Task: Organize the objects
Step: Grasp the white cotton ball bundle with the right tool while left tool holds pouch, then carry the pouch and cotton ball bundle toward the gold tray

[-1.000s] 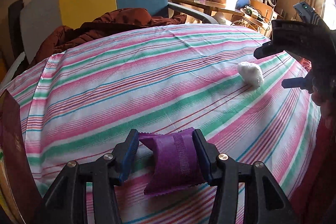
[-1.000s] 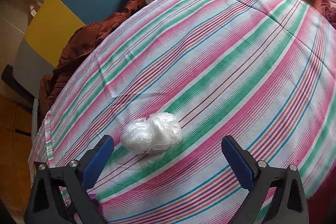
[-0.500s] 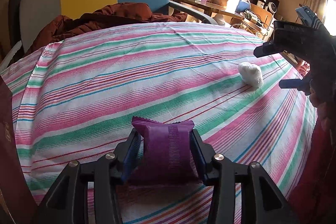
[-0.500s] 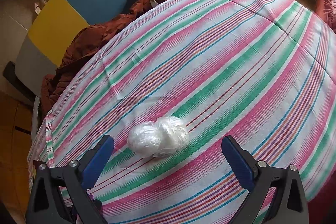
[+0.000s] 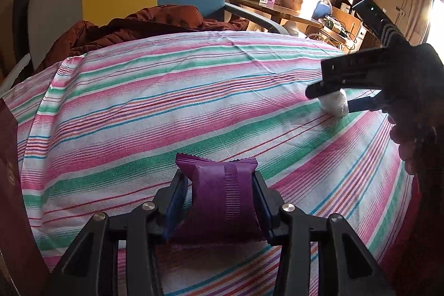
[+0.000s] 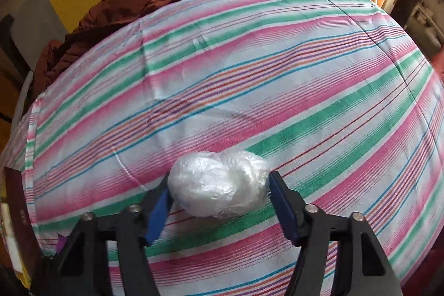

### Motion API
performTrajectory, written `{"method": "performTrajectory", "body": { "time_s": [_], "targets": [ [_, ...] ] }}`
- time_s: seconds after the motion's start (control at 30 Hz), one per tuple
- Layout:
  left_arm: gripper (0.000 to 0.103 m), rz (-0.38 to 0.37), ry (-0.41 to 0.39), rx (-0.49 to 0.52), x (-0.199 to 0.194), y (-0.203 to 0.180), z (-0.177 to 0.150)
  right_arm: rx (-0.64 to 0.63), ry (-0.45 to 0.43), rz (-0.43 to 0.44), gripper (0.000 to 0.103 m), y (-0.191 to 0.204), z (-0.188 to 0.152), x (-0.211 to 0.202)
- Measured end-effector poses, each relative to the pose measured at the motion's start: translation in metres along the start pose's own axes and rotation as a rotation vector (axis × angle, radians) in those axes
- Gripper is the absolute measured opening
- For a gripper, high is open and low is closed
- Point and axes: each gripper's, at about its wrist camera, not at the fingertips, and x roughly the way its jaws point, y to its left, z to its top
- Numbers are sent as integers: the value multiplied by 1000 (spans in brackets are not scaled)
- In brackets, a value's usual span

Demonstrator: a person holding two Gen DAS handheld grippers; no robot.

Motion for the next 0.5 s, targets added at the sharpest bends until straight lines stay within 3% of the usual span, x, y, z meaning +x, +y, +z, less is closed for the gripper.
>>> {"method": "performTrajectory", "body": {
  "time_s": [0.5],
  "targets": [
    [46,16,-7,15,0,-1,-1,-90,-32,106,66,16,-5,-17]
  ]
}}
